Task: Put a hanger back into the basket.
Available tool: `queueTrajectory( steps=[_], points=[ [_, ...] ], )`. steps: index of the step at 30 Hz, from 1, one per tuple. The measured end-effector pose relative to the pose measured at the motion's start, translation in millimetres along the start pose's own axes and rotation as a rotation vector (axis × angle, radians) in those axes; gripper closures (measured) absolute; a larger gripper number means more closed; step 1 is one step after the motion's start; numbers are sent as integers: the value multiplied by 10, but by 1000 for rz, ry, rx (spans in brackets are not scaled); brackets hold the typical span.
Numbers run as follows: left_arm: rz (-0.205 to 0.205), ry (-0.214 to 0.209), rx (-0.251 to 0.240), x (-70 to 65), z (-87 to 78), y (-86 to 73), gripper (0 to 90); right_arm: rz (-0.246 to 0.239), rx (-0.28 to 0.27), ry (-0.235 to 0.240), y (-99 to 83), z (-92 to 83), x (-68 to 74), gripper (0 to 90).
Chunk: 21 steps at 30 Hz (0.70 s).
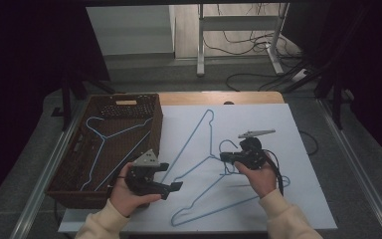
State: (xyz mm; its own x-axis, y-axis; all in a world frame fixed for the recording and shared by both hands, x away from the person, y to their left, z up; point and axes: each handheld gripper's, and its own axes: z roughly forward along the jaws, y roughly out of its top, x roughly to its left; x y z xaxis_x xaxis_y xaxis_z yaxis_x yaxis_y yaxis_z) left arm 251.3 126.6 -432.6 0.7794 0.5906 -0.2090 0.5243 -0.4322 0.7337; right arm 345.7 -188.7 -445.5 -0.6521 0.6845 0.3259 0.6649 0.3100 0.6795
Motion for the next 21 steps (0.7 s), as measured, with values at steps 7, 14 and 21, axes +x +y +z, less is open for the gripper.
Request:
queueTrajectory(
  steps=[7,14,21],
  points=[
    [0,-38,45,-80,254,89,218,-18,-14,17,14,-37,68,853],
    [-7,-79,74,-125,462,147,228,-29,-18,36,20,-50,95,854],
    [-28,-139,115,-128,687,160,253,-44,-23,52,21,-65,110,854]
  ],
)
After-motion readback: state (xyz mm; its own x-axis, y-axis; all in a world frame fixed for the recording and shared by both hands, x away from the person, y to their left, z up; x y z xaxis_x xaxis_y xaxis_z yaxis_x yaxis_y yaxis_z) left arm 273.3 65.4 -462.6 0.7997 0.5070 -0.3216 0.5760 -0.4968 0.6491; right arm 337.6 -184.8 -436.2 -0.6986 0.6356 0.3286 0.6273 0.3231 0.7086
